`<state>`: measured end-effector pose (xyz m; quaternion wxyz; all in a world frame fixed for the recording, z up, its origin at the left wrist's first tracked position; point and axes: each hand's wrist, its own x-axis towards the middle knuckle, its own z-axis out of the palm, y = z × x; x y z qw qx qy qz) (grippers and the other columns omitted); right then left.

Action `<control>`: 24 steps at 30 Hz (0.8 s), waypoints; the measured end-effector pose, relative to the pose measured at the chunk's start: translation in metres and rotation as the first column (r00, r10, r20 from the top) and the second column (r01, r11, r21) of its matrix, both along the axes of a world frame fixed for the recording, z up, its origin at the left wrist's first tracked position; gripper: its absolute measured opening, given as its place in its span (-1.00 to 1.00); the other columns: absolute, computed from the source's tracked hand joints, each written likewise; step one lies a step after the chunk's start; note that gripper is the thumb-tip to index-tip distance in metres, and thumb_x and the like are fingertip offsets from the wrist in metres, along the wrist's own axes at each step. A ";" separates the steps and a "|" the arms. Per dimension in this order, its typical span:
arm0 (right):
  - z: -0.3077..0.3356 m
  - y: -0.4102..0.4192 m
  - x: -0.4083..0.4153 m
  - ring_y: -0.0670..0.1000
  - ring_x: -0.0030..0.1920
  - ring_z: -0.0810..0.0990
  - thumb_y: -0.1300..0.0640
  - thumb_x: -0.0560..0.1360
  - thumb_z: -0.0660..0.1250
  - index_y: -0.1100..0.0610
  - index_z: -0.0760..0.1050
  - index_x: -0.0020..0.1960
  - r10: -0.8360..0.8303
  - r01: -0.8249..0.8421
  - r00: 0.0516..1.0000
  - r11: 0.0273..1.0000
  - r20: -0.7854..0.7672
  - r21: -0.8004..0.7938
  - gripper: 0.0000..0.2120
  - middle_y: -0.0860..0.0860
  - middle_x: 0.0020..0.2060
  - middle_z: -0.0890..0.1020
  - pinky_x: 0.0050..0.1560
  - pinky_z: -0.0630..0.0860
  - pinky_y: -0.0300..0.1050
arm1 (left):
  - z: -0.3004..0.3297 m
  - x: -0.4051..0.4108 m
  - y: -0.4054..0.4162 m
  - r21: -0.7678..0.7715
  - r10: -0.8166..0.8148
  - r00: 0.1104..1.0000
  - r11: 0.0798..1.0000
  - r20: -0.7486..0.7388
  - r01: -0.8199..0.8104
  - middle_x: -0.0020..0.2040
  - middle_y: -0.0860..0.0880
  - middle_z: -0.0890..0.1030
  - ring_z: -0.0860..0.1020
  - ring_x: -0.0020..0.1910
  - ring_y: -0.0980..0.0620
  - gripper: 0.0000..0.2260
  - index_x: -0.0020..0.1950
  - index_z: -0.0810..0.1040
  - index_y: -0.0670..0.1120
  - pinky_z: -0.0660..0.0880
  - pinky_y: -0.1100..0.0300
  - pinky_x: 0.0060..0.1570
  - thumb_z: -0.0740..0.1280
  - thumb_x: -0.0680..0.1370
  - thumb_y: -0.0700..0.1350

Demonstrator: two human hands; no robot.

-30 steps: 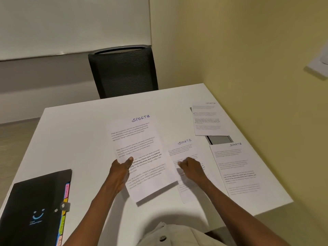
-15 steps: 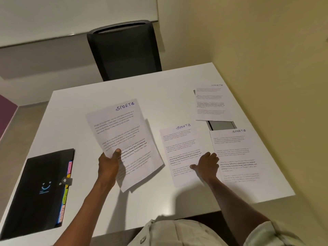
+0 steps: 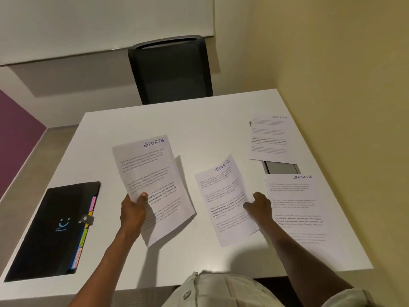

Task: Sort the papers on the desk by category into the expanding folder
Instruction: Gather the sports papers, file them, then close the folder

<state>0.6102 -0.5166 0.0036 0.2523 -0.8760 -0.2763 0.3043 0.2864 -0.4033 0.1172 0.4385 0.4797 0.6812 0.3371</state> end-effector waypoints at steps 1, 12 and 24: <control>0.004 -0.001 0.001 0.06 -0.13 0.45 0.17 0.37 0.37 0.14 0.46 0.00 0.010 -0.011 1.000 0.999 0.022 0.037 -0.77 0.01 -0.12 0.51 -0.15 0.35 -0.15 | -0.001 -0.001 0.001 0.003 0.003 1.000 1.000 -0.005 -0.003 0.09 -0.09 0.60 0.55 0.03 -0.09 -0.77 0.29 0.50 -0.13 0.42 0.08 0.02 0.25 0.65 -0.15; 0.114 0.018 0.014 0.06 0.04 0.55 0.23 0.46 0.45 0.30 0.55 0.13 0.031 -0.070 0.996 0.848 0.083 0.525 -0.72 0.04 0.01 0.62 0.02 0.38 -0.21 | 0.010 0.009 0.006 -0.034 0.056 0.993 0.998 0.101 -0.052 0.14 -0.14 0.61 0.58 0.09 -0.15 -0.74 0.33 0.49 -0.17 0.49 0.04 0.06 0.26 0.64 -0.17; 0.132 0.008 -0.014 0.00 0.08 0.65 -0.02 0.39 0.50 0.02 0.56 0.12 0.257 -0.080 0.912 0.876 -0.319 0.475 -0.67 -0.06 0.05 0.68 0.17 0.57 0.06 | 0.025 0.057 -0.014 -0.230 -0.093 0.814 0.935 0.574 0.269 0.10 -0.24 0.68 0.67 0.04 -0.22 -0.79 0.21 0.58 -0.23 0.60 -0.15 0.04 0.33 0.58 -0.33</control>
